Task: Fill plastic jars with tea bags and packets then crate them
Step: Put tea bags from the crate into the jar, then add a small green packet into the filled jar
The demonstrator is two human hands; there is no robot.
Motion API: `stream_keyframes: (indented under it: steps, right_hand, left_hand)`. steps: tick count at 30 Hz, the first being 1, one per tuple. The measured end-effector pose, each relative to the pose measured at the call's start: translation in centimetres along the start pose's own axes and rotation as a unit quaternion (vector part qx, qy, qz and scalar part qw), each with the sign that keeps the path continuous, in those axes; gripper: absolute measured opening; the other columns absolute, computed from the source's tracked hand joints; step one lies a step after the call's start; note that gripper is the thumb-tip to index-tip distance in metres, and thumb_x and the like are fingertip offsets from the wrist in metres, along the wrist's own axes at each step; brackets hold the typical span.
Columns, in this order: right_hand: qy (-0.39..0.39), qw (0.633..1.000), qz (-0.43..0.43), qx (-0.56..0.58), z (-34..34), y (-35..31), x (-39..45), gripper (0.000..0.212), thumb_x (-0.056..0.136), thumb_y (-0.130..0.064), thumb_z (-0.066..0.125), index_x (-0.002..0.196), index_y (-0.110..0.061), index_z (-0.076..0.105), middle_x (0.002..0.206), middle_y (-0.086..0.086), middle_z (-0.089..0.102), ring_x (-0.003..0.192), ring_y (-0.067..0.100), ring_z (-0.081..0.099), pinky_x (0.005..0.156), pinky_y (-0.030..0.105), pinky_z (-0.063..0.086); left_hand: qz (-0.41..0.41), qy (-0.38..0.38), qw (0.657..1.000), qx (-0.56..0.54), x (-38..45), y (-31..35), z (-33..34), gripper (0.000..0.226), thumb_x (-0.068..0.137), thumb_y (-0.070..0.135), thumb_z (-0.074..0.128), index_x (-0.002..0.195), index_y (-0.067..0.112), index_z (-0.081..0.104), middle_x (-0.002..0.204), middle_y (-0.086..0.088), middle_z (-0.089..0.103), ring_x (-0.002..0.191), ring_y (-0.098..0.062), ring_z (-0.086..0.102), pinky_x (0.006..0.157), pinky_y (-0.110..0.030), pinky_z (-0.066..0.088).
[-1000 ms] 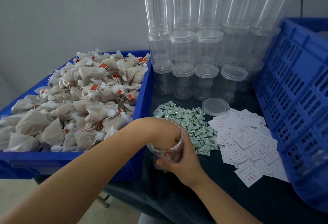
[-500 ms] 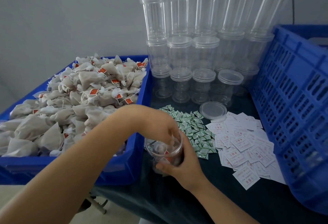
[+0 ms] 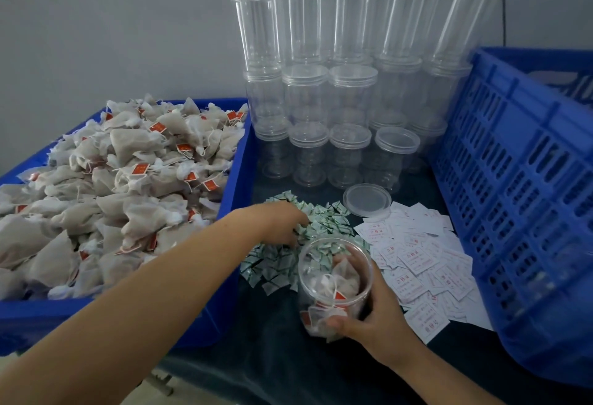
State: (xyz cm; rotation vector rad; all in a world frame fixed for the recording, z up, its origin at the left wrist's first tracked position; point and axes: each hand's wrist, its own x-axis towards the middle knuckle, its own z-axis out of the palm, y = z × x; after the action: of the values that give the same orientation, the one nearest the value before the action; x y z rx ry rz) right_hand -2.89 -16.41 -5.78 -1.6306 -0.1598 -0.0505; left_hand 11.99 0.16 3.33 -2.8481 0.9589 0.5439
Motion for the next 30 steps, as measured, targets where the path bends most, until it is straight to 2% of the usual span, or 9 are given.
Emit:
stream_keyframes:
  steps: [3,5,8,12,17,20,24,28,30]
  right_hand:
    - [-0.011,1.0,-0.002,-0.003,0.1,0.5,-0.1,0.114,0.051,-0.064,0.09,0.145,-0.027,0.037,0.135,-0.022,0.055,0.129,0.003,0.052,0.098,0.013,0.044]
    - [-0.015,1.0,-0.007,-0.006,0.1,0.6,0.0,0.115,0.05,-0.068,0.089,0.145,-0.031,0.036,0.135,-0.026,0.053,0.131,0.001,0.049,0.099,0.012,0.043]
    - [-0.014,1.0,-0.009,-0.012,0.0,0.8,0.0,0.115,0.047,-0.071,0.087,0.144,-0.035,0.036,0.135,-0.03,0.051,0.133,0.0,0.047,0.101,0.013,0.042]
    - [-0.011,1.0,-0.004,-0.022,0.0,0.7,-0.1,0.113,0.05,-0.07,0.087,0.145,-0.035,0.036,0.135,-0.029,0.052,0.132,0.0,0.048,0.099,0.012,0.042]
    - [-0.014,1.0,0.003,-0.025,0.0,0.6,-0.1,0.112,0.051,-0.07,0.087,0.145,-0.037,0.037,0.137,-0.027,0.051,0.133,0.001,0.047,0.1,0.013,0.042]
    - [-0.014,1.0,0.007,-0.023,-0.1,0.8,-0.2,0.114,0.049,-0.07,0.088,0.145,-0.035,0.037,0.139,-0.024,0.051,0.135,0.003,0.047,0.102,0.014,0.041]
    - [-0.017,1.0,0.013,-0.021,-0.1,0.9,-0.2,0.116,0.048,-0.07,0.088,0.146,-0.035,0.036,0.142,-0.02,0.05,0.135,0.002,0.046,0.104,0.015,0.041]
    - [-0.022,1.0,0.01,-0.02,-0.2,0.8,-0.2,0.116,0.049,-0.07,0.088,0.146,-0.035,0.035,0.14,-0.026,0.05,0.135,0.001,0.046,0.104,0.015,0.041]
    - [-0.024,0.999,0.012,-0.018,-0.2,0.7,-0.2,0.116,0.05,-0.07,0.087,0.146,-0.033,0.035,0.138,-0.03,0.05,0.133,-0.001,0.047,0.101,0.011,0.041]
  left_hand:
    - [-0.005,-0.01,1.0,0.011,0.2,-0.4,0.5,0.032,0.092,0.023,0.058,0.124,0.015,0.057,0.121,-0.006,0.057,0.108,-0.024,0.054,0.091,-0.038,0.047]
    - [-0.004,-0.021,1.0,0.015,0.4,-0.2,0.9,0.032,0.091,0.02,0.058,0.122,0.015,0.057,0.119,-0.006,0.058,0.102,-0.023,0.054,0.09,-0.039,0.048]
    - [-0.007,-0.029,0.999,0.033,0.8,0.1,1.1,0.034,0.09,0.015,0.059,0.123,0.014,0.055,0.121,-0.006,0.056,0.106,-0.025,0.053,0.088,-0.037,0.047]
    - [-0.004,-0.026,0.996,0.089,1.0,0.5,1.2,0.024,0.092,0.013,0.053,0.116,0.014,0.057,0.115,-0.007,0.056,0.102,-0.025,0.055,0.074,-0.033,0.043]
    - [0.023,0.006,0.983,0.183,1.3,1.5,1.5,0.017,0.094,0.009,0.045,0.102,0.011,0.059,0.104,-0.006,0.06,0.096,-0.026,0.059,0.065,-0.034,0.044]
    - [-0.004,0.043,0.993,0.113,1.0,1.4,0.8,0.016,0.093,0.008,0.044,0.096,0.007,0.06,0.094,-0.007,0.058,0.084,-0.025,0.056,0.064,-0.034,0.042]
    - [-0.007,0.133,0.99,-0.035,0.3,0.4,-0.3,0.01,0.095,0.02,0.051,0.091,0.013,0.057,0.093,-0.002,0.06,0.086,-0.021,0.054,0.069,-0.033,0.043]
    - [-0.013,0.187,0.963,-0.193,-0.4,-0.2,-0.6,0.01,0.097,0.023,0.051,0.088,0.019,0.051,0.086,-0.001,0.062,0.076,-0.02,0.062,0.071,-0.035,0.053]
    - [-0.018,0.206,0.931,-0.3,-0.6,-0.1,-0.7,0.011,0.094,0.02,0.057,0.085,0.016,0.055,0.082,-0.001,0.063,0.063,-0.011,0.064,0.061,-0.027,0.056]
